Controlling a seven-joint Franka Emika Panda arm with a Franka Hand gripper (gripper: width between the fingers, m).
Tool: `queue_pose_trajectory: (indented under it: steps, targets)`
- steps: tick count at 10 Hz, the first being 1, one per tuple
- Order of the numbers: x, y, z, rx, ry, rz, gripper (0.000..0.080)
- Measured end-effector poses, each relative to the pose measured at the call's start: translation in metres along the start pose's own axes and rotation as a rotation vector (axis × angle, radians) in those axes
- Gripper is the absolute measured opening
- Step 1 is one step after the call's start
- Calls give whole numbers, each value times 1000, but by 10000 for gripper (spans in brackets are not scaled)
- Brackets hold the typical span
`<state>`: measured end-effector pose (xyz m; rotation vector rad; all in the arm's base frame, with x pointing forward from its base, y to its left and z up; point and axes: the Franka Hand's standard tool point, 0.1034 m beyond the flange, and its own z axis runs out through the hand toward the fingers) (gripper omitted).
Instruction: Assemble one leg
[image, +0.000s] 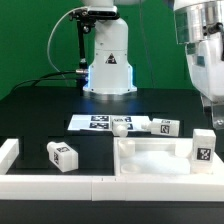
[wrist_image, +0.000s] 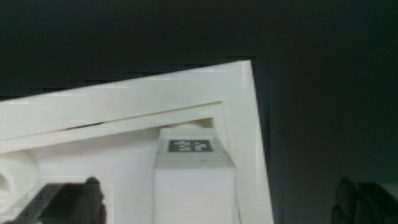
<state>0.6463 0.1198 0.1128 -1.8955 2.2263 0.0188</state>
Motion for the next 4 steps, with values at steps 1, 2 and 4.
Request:
queue_pose_trajectory:
  steps: [1, 2, 4]
  targets:
    - [0, 0, 1, -1, 1, 0, 649]
    - [0, 0, 1, -1, 1, 0, 649]
    - [1, 1, 1, -2, 1, 0, 649]
